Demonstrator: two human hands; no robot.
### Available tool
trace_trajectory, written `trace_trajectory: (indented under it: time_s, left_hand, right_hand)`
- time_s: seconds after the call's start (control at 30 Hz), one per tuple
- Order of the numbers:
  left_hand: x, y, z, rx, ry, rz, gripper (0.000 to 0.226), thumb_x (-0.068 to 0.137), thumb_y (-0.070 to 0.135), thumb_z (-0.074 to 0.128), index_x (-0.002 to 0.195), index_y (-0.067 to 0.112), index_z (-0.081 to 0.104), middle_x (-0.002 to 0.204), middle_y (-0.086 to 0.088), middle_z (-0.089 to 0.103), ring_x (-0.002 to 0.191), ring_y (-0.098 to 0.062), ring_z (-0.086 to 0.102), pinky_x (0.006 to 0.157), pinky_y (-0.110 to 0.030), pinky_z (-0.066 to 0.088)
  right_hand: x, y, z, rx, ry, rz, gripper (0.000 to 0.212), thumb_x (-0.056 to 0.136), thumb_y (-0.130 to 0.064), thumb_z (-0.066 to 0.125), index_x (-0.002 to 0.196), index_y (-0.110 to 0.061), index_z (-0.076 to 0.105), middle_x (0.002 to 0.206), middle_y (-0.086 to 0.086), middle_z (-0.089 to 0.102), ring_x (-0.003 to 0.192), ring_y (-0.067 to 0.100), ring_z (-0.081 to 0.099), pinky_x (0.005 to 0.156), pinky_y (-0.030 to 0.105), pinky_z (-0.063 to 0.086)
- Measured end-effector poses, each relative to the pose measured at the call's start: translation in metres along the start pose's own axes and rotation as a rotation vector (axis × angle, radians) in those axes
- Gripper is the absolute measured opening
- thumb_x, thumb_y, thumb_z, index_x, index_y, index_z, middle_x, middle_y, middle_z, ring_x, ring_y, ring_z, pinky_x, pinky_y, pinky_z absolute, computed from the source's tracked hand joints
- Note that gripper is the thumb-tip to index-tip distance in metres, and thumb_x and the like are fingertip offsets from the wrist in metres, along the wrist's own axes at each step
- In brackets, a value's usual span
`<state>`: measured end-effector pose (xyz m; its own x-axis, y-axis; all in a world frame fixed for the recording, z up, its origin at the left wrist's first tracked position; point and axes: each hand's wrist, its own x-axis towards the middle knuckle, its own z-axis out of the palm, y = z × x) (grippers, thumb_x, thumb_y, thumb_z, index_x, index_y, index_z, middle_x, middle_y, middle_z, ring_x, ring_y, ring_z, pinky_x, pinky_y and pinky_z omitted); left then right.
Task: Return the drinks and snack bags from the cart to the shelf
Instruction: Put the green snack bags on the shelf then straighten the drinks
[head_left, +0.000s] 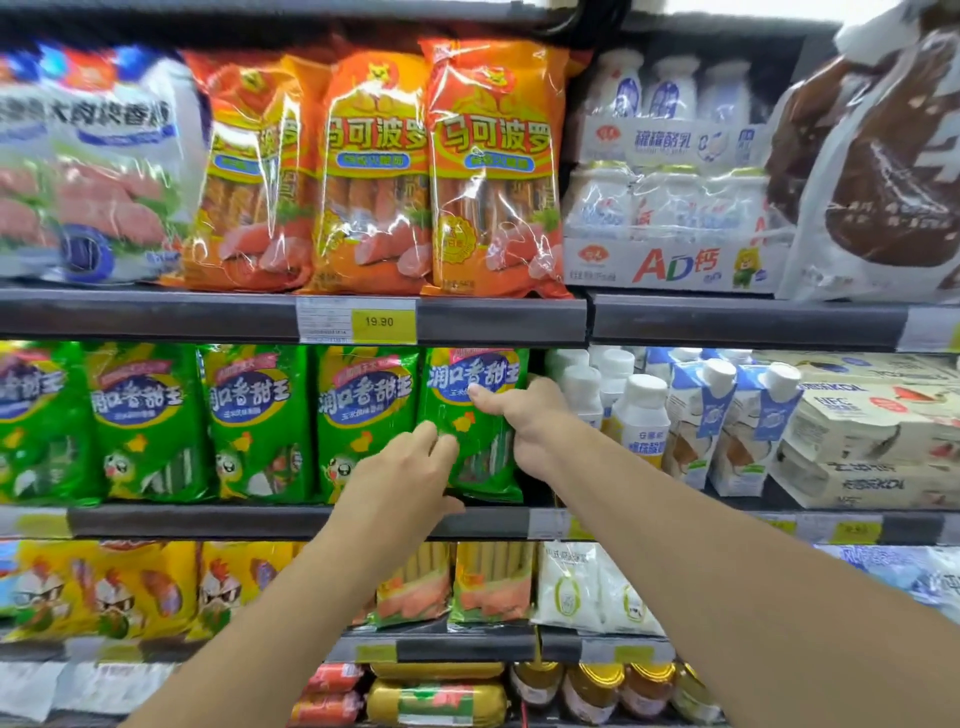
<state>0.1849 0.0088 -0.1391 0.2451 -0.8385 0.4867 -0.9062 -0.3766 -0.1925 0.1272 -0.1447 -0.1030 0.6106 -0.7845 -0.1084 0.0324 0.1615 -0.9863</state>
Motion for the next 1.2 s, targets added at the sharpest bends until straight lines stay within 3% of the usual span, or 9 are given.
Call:
trace_trajectory:
  time_s: [0.13, 0.23, 0.33, 0.43, 0.57, 0.73, 0.87, 1.07, 1.2]
  left_hand:
    - [0.014, 0.003, 0.011, 0.053, -0.042, 0.026, 0.064, 0.038, 0.05, 0.096, 0.078, 0.013, 0.064, 0.062, 0.0, 0.052, 0.039, -0.021, 0.056, 0.034, -0.026, 0.022]
    - [0.019, 0.004, 0.023, 0.044, -0.012, 0.068, 0.061, 0.036, 0.048, 0.098, 0.074, 0.012, 0.065, 0.052, 0.001, 0.05, 0.03, -0.023, 0.052, 0.034, -0.023, 0.02]
    - [0.02, 0.001, 0.028, 0.017, -0.016, 0.092, 0.054, 0.042, 0.047, 0.097, 0.068, 0.014, 0.063, 0.049, 0.002, 0.05, 0.029, -0.024, 0.051, 0.038, -0.02, 0.018]
    - [0.022, 0.008, 0.027, 0.077, -0.002, 0.09, 0.043, 0.065, 0.048, 0.087, 0.081, 0.016, 0.063, 0.062, 0.002, 0.06, 0.046, -0.027, 0.063, 0.042, -0.025, 0.03]
    - [0.027, 0.018, 0.02, 0.063, -0.058, -0.044, 0.033, 0.093, 0.047, 0.058, 0.111, 0.02, 0.056, 0.101, 0.0, 0.068, 0.09, -0.032, 0.07, 0.063, -0.032, 0.042]
    - [0.022, 0.024, 0.009, -0.018, -0.105, -0.107, 0.031, 0.094, 0.051, 0.055, 0.104, 0.021, 0.054, 0.101, 0.005, 0.065, 0.093, -0.026, 0.068, 0.066, -0.032, 0.044]
    - [0.025, 0.046, 0.009, -0.508, -0.042, -0.249, 0.025, 0.086, 0.042, 0.071, 0.098, 0.024, 0.059, 0.088, 0.01, 0.064, 0.083, -0.017, 0.062, 0.076, -0.035, 0.053]
    - [0.054, 0.095, 0.009, -0.645, -0.138, -0.371, 0.062, 0.084, 0.043, 0.075, 0.135, 0.021, 0.048, 0.123, 0.003, 0.065, 0.107, -0.021, 0.063, 0.088, -0.036, 0.051]
    - [0.072, 0.108, 0.015, -0.696, -0.192, -0.468, 0.062, 0.074, 0.045, 0.082, 0.121, 0.022, 0.049, 0.116, -0.001, 0.068, 0.104, -0.026, 0.065, 0.086, -0.045, 0.055]
  right_hand:
    - [-0.022, -0.022, 0.002, -0.567, 0.016, -0.089, 0.041, 0.078, -0.034, 0.082, 0.095, -0.007, 0.055, 0.098, 0.007, 0.061, 0.095, 0.027, 0.06, 0.083, 0.036, 0.051]
    - [-0.031, -0.032, -0.002, -1.063, -0.054, -0.142, 0.042, 0.089, -0.046, 0.066, 0.093, -0.008, 0.051, 0.093, 0.008, 0.056, 0.081, 0.025, 0.056, 0.059, 0.03, 0.044]
    - [-0.035, -0.033, -0.007, -1.326, -0.132, -0.031, 0.038, 0.092, -0.042, 0.066, 0.09, -0.007, 0.051, 0.079, 0.008, 0.061, 0.064, 0.024, 0.066, 0.056, 0.031, 0.057]
    - [-0.033, -0.024, -0.005, -1.321, -0.069, -0.061, 0.022, 0.094, -0.024, 0.068, 0.093, -0.009, 0.052, 0.073, 0.005, 0.064, 0.056, 0.02, 0.064, 0.053, 0.029, 0.053]
    - [-0.034, -0.011, -0.005, -1.349, 0.008, -0.211, 0.023, 0.094, -0.018, 0.067, 0.108, -0.004, 0.056, 0.093, 0.01, 0.056, 0.08, 0.026, 0.054, 0.067, 0.032, 0.043]
    - [-0.075, 0.01, -0.069, -1.105, -0.054, -0.266, 0.029, 0.091, -0.039, 0.067, 0.099, -0.011, 0.065, 0.083, 0.007, 0.072, 0.076, 0.023, 0.07, 0.072, 0.038, 0.059]
    - [-0.09, 0.02, -0.146, -0.952, 0.183, -0.238, 0.022, 0.084, -0.047, 0.073, 0.076, -0.028, 0.064, 0.065, -0.004, 0.069, 0.048, 0.009, 0.066, 0.059, 0.03, 0.059]
    - [-0.071, 0.037, -0.193, -1.015, 0.291, -0.187, 0.039, 0.079, -0.053, 0.075, 0.083, -0.016, 0.064, 0.073, -0.001, 0.068, 0.065, 0.017, 0.062, 0.063, 0.037, 0.054]
    - [-0.058, 0.043, -0.192, -1.124, 0.256, -0.208, 0.046, 0.079, -0.061, 0.07, 0.087, -0.016, 0.066, 0.075, 0.0, 0.066, 0.074, 0.02, 0.062, 0.058, 0.032, 0.048]
